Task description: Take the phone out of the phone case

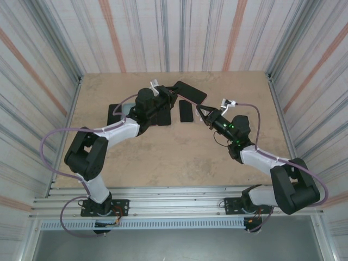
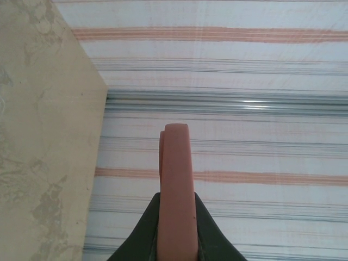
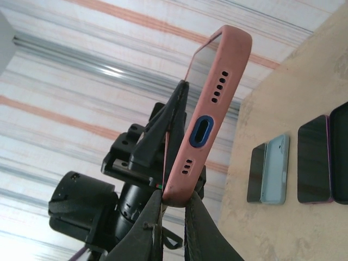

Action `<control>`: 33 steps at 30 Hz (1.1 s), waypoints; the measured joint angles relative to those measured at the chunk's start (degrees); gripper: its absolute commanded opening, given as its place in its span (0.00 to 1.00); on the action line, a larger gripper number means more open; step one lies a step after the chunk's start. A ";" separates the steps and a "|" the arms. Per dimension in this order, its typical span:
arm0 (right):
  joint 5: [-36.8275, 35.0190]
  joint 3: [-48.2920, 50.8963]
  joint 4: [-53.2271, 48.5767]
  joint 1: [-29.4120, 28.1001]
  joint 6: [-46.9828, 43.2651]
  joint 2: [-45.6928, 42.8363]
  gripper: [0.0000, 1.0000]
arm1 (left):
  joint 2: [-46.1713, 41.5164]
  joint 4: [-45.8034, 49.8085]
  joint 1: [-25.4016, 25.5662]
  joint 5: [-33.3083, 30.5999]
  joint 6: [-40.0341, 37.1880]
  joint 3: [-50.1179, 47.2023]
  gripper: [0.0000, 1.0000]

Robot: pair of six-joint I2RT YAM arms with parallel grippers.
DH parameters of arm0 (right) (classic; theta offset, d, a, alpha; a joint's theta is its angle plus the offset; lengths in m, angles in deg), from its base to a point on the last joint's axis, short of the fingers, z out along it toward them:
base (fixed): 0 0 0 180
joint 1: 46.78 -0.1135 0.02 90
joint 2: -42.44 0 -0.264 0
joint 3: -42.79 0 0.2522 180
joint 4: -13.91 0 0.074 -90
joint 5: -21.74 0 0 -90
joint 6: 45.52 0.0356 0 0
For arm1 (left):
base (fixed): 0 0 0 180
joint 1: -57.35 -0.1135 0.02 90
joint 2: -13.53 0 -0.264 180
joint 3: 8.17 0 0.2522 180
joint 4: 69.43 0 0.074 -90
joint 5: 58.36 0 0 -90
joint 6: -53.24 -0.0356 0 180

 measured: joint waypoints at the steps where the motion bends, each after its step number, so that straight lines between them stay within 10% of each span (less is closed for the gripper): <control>1: 0.72 -0.31 0.04 0.31 -1.22 -0.07 0.05 | 0.00 -0.39 -0.04 0.17 1.01 0.00 0.03; 21: 9.77 -3.52 -12.66 4.57 -17.84 1.44 0.06 | -2.49 -6.71 0.61 7.98 11.19 0.90 0.02; 33: 16.17 -8.63 -29.14 10.23 -30.97 -5.99 0.41 | -5.05 3.82 -5.46 16.79 -7.23 3.48 0.02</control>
